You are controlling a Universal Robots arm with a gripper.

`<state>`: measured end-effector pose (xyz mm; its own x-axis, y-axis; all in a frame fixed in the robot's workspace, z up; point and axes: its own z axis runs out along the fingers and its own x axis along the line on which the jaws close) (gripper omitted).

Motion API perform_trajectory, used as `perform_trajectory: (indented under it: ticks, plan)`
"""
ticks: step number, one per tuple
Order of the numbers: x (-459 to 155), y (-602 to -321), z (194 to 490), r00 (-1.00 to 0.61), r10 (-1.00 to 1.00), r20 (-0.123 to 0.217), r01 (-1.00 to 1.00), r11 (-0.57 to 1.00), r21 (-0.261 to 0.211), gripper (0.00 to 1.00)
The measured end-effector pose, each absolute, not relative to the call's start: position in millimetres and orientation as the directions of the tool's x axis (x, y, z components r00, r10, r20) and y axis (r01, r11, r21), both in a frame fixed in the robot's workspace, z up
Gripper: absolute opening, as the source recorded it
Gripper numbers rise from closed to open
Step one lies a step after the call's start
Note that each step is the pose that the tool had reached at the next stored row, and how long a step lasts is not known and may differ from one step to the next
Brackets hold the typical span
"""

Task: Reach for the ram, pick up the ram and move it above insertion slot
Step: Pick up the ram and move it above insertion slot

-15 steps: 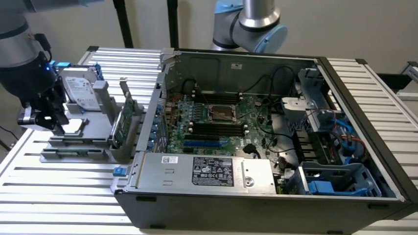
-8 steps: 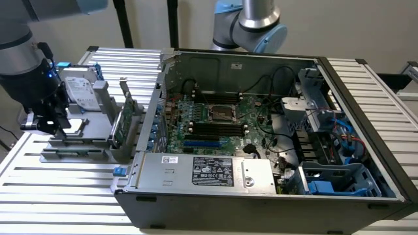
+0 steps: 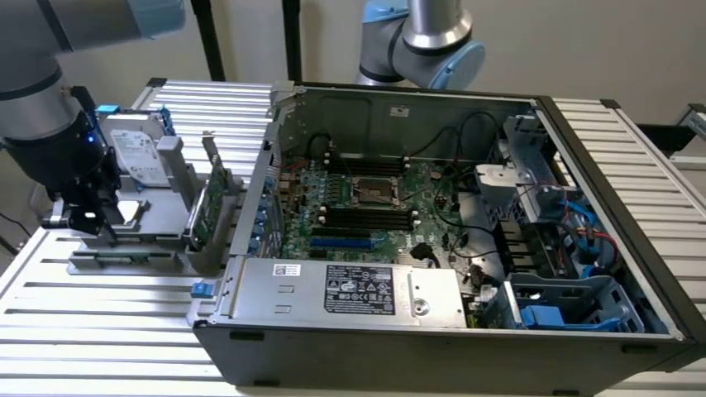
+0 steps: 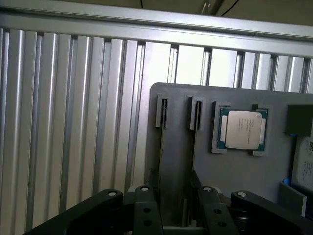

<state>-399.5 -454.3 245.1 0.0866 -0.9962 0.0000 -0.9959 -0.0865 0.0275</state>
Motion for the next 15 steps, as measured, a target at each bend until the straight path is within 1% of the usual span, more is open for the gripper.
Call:
perform_trajectory:
  ticks: [15]
  plan:
    - [-400, -457, 218, 0.086, -0.996, 0.0, -0.996, -0.086, 0.027, 0.36]
